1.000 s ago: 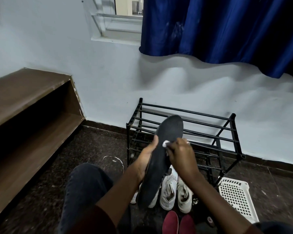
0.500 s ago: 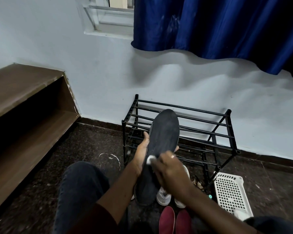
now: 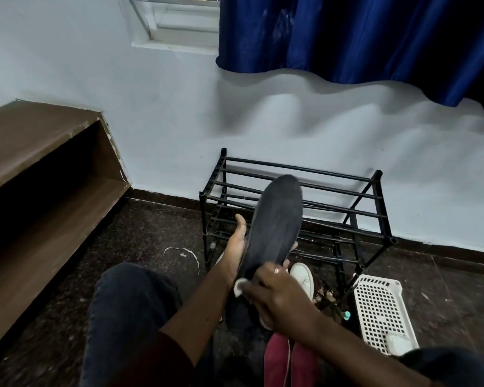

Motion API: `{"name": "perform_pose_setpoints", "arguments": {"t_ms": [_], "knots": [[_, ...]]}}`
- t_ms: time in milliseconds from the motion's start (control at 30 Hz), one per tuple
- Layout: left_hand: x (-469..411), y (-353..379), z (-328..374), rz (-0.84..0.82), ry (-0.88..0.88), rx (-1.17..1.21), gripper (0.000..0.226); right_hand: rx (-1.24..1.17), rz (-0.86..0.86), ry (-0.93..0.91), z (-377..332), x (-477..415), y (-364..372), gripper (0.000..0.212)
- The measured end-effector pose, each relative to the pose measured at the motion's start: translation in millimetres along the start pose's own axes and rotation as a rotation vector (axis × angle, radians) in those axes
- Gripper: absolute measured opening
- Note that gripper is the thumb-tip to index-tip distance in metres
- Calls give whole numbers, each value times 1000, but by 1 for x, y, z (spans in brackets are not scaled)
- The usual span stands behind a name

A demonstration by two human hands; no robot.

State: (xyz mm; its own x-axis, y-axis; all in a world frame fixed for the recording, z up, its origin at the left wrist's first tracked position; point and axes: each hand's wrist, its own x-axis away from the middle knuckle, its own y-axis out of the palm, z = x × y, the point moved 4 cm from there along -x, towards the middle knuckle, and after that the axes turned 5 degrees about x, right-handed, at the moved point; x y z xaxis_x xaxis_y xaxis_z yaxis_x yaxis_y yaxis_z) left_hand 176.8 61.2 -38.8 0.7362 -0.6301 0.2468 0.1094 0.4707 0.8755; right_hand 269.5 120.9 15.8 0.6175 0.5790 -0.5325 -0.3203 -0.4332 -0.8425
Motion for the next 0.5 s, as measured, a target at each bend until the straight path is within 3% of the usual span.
{"name": "perform_pose_setpoints", "arguments": {"t_ms": [67, 233, 400, 500], "knots": [[2, 4, -1, 19, 43, -35, 89, 91, 36, 102, 32, -22, -1, 24], [4, 1, -15, 156, 20, -107, 68, 221, 107, 637, 118, -64, -16, 6], [-6, -18, -15, 299, 83, -24, 63, 57, 38, 416, 35, -12, 9, 9], [-2, -36, -19, 405, 52, 21, 74, -36, -59, 288, -15, 41, 19, 4]]}}
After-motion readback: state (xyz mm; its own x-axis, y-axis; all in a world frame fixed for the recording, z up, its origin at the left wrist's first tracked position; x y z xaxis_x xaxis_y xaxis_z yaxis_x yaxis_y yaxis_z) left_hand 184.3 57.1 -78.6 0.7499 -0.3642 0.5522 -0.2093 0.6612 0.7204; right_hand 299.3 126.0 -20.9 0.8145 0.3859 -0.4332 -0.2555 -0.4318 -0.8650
